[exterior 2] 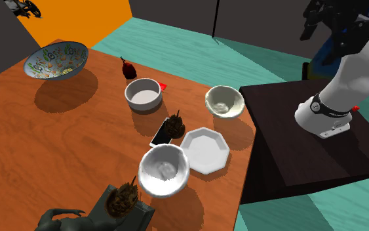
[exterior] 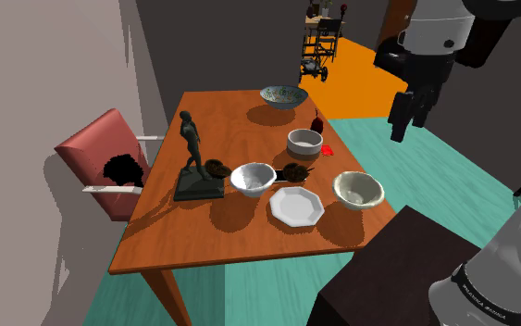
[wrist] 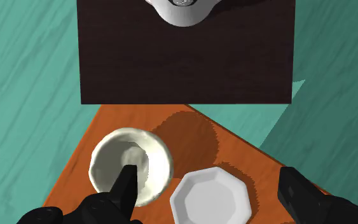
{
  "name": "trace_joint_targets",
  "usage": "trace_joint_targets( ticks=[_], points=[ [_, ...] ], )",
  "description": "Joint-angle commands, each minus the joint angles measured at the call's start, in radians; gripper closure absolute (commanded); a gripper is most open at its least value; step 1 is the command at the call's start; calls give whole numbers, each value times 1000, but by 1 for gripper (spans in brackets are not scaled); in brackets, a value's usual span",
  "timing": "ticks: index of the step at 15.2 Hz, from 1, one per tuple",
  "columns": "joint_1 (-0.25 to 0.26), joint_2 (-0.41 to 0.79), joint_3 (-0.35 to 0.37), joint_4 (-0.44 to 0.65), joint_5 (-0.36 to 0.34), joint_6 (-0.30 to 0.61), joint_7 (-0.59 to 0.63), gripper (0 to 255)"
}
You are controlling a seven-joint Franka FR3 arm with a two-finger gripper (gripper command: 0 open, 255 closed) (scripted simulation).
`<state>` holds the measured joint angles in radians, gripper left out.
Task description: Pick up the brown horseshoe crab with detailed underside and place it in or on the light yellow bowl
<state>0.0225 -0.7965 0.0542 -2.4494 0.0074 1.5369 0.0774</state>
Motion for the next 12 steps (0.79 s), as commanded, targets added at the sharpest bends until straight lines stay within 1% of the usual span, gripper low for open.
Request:
trace_joint_targets(
  ticks=[1, 7, 12],
  points=[
    [0, 0, 0, 0, 0, 0, 0, 0],
    [-29, 206, 77, 8, 12, 182, 150, 0],
    [-59, 403, 129, 57, -7, 312, 279, 0]
  ],
)
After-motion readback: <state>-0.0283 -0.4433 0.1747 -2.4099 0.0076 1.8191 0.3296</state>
